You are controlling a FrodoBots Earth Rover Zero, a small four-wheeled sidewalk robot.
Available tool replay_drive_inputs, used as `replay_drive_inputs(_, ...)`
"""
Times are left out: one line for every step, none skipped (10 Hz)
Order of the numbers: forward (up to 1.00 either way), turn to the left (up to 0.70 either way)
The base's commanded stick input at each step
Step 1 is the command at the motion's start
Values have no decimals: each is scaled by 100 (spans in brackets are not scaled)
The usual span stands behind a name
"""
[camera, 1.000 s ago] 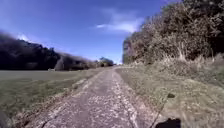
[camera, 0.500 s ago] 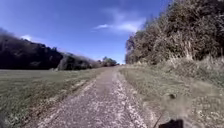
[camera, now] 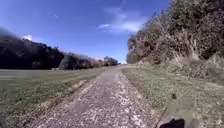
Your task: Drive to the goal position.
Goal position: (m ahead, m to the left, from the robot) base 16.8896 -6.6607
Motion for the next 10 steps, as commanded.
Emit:
replay_drive_inputs(50, 0)
replay_drive_inputs(50, 0)
replay_drive_inputs(50, 0)
replay_drive_inputs(50, 0)
replay_drive_inputs(50, 0)
replay_drive_inputs(50, 0)
replay_drive_inputs(50, 0)
replay_drive_inputs(50, 0)
replay_drive_inputs(50, 0)
replay_drive_inputs(50, 0)
